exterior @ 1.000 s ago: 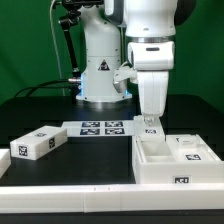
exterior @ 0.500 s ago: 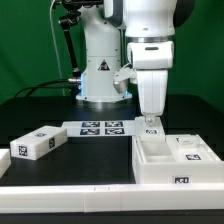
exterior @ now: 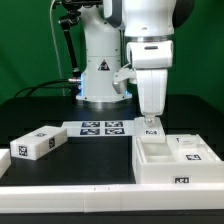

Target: Assemble cabinet

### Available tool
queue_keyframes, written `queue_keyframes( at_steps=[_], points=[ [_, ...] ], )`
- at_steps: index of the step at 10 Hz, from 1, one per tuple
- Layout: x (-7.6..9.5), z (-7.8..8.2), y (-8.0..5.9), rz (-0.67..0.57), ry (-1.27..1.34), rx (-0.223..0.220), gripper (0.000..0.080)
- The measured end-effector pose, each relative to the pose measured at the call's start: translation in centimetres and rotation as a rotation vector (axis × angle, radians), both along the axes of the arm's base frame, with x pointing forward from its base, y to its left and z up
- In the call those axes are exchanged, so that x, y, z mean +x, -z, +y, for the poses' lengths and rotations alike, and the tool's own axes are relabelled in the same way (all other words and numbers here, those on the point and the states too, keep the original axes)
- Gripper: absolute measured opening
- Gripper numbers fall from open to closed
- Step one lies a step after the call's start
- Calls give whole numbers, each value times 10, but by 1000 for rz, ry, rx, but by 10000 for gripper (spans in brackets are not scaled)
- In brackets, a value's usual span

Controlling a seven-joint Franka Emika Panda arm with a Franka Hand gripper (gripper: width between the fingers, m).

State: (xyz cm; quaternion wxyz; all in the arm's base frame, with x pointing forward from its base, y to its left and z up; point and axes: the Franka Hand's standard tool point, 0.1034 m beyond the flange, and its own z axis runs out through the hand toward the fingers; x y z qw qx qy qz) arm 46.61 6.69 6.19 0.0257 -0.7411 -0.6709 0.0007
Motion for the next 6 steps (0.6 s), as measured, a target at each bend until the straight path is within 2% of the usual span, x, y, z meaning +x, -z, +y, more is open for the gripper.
queue_keyframes(
  at_steps=[3,6],
  points=[
    [12,0,4,-7,-30,10,68],
    [13,-1,3,-10,-31,10,69]
  ],
)
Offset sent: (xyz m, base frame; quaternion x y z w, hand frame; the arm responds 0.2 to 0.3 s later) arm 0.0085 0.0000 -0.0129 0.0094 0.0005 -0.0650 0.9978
